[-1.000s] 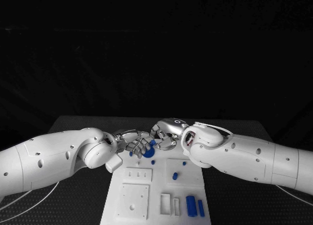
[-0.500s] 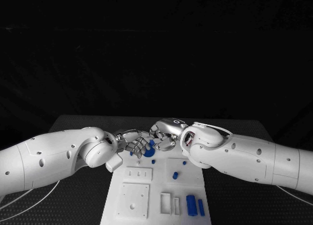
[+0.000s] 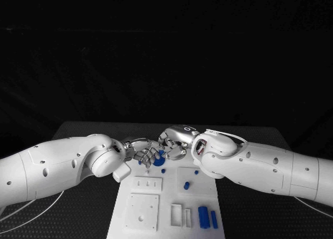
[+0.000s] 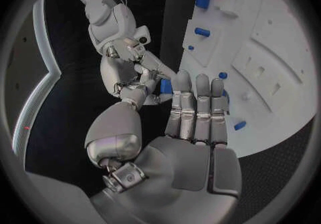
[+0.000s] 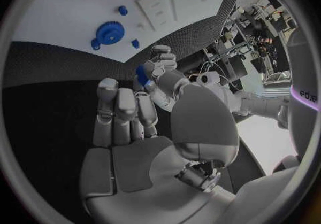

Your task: Assemble the parts on the task board

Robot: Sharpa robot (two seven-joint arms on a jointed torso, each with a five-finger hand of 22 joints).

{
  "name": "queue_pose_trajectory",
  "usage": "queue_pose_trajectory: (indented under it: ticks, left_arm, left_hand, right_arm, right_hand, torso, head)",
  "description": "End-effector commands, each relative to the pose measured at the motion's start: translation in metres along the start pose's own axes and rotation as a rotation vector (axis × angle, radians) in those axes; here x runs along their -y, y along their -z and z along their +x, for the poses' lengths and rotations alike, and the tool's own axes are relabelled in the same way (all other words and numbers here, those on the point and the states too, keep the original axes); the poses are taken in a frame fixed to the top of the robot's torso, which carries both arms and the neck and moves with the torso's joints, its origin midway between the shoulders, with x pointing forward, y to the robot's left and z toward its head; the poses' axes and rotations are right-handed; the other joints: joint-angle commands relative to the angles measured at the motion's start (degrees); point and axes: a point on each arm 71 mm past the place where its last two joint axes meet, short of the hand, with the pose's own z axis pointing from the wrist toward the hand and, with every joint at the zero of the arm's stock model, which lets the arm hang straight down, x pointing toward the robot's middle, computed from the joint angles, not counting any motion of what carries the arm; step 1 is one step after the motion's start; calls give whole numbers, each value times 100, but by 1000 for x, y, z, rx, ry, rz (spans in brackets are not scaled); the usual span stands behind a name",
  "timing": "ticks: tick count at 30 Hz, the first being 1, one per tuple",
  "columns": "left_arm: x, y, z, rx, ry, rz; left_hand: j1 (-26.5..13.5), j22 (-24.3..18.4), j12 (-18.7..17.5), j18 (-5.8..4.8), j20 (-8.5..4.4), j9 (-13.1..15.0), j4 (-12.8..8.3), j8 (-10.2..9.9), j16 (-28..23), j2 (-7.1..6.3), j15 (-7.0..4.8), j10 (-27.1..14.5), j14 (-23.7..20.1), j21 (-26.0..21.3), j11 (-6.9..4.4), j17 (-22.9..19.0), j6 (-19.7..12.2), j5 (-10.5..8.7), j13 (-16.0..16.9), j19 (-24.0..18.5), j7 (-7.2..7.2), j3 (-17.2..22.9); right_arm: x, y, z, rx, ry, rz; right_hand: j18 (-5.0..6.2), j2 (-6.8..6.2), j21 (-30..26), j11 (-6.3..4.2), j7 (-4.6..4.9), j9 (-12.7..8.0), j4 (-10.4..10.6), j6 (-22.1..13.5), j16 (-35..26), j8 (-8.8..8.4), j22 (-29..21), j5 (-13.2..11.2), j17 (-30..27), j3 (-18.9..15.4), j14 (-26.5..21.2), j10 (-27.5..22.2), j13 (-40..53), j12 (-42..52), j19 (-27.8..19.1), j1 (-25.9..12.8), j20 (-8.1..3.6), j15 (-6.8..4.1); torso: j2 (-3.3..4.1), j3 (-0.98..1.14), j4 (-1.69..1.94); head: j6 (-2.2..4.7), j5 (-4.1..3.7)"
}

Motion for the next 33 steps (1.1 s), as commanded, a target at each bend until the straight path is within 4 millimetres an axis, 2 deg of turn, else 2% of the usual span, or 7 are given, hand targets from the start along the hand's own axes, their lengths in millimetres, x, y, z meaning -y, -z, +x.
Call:
queue_pose_trajectory:
  ticks: [1, 4, 15, 22, 33]
  left_arm:
    - [1, 0, 1, 1, -10, 3]
    - [2, -1, 1, 2, -10, 2]
    - [1, -1, 2, -11, -12, -5]
    - [1, -1, 1, -10, -12, -13]
    - [0, -1, 0, -3, -10, -16]
  left_hand:
    - [74, 98, 40, -63, -191, -10, -24, 26, 34, 4, -29, 39, 29, 34, -8, -12, 47, -40, -11, 47, -7, 2]
    - [123, 94, 48, -65, -198, -22, -34, 37, 51, -3, -35, 47, 37, 40, -12, -27, 53, -110, -26, 55, -10, -6]
    - [92, 84, 63, -69, -209, -47, 51, 55, 79, -32, -48, 81, 61, 44, -23, -53, 87, -151, -54, 77, -24, -38]
    - [137, 82, 72, -67, -223, -66, 52, 68, 99, 7, -62, 106, 76, 50, -34, -74, 113, -83, -75, 89, -38, -29]
    - [192, 72, 18, -84, -217, -203, 33, -31, 79, 80, -48, 66, 37, 30, -12, -143, 59, -76, -151, 58, 1, -39]
  right_arm:
    - [-2, 0, 1, -1, 11, -9]
    - [-2, 0, 1, -3, 12, -9]
    - [-6, 0, 1, -4, 20, -21]
    - [-9, 0, 2, -6, 21, -27]
    - [-11, 0, 2, -10, 20, -33]
  right_hand:
    - [175, 44, 23, -3, -70, 200, -10, 204, 35, 115, 73, 16, 1, 36, 7, 24, 248, 32, 6, -18, -29, -50]
    - [175, 44, 23, -3, -70, 200, -11, 204, 39, 115, 73, 17, 6, 37, 10, 27, 251, 35, 6, -18, -29, -50]
    - [175, 44, 23, -4, -71, 202, -16, 205, 36, 114, 72, 25, 2, 46, 9, 25, 248, 32, 8, -19, -30, -51]
    - [175, 43, 24, -5, -71, 203, -19, 207, 37, 112, 72, 30, 3, 52, 10, 25, 248, 31, 9, -23, -30, -51]
    - [175, 41, 24, -5, -72, 205, -25, 209, 38, 111, 71, 39, 4, 60, 12, 30, 253, 37, 11, -27, -30, -52]
  torso:
    - [1, 4, 3]
    - [-2, -1, -1]
    - [2, -1, 0]
    - [2, -1, 4]
    - [0, -1, 0]
  head:
    - [-11, 14]
    - [-11, 19]
    - [-27, 12]
    - [-49, 9]
    - [-67, 14]
